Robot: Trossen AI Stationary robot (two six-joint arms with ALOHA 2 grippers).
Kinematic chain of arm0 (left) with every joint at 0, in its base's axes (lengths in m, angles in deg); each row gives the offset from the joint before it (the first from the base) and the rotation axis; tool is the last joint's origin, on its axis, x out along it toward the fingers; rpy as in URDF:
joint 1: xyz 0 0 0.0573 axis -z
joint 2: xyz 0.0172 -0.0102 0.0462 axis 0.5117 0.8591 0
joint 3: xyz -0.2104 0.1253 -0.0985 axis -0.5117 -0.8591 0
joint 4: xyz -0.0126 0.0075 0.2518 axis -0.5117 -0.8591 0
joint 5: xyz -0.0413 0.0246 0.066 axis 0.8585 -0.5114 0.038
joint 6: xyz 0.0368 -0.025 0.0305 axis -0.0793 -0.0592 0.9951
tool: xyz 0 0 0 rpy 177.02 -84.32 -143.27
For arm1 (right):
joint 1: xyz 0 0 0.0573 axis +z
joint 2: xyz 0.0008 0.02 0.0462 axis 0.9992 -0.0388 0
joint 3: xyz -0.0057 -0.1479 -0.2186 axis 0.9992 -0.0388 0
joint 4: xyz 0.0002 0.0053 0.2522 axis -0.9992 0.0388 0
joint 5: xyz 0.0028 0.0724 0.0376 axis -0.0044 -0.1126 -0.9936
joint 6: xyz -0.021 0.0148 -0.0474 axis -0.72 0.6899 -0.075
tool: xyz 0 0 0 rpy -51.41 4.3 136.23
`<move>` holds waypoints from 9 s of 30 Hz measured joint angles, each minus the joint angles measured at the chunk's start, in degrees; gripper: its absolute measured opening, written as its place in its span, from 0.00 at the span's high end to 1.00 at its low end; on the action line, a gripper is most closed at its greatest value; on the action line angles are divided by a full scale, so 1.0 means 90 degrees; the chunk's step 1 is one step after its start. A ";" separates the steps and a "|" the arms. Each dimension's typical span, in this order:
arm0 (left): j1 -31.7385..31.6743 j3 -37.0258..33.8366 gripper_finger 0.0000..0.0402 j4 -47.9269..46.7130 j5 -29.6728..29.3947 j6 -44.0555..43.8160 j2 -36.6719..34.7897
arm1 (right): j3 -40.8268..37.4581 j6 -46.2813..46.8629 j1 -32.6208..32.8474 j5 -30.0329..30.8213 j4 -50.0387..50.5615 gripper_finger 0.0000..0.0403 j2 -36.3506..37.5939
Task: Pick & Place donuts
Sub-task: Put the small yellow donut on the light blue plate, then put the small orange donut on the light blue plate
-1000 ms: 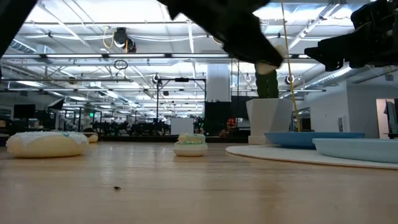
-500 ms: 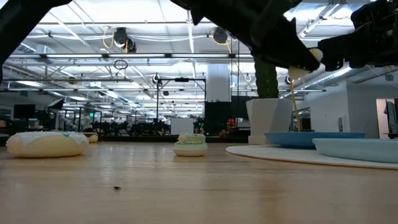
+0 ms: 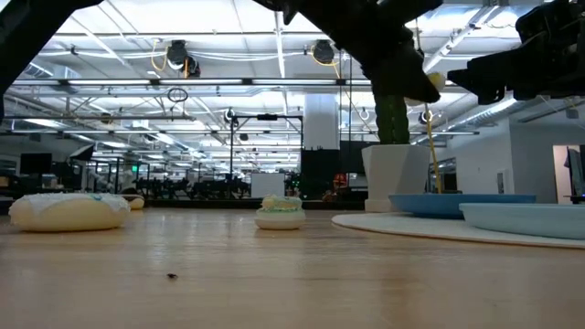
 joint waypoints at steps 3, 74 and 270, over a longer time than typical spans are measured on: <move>-0.0020 0.0000 0.64 0.0423 -0.0392 0.0674 0.0000 | 0.0000 -0.0027 0.0000 0.0000 -0.0010 0.46 0.0000; -0.0788 -0.0005 0.64 0.0801 -0.0673 0.2322 -0.0002 | 0.0772 0.1628 -0.0986 0.1480 -0.5544 0.73 -0.6122; 0.3184 -0.8509 0.64 -0.4662 0.3450 -1.7496 -0.6642 | -0.0199 0.0617 0.1219 0.1826 -0.0731 0.22 -0.0384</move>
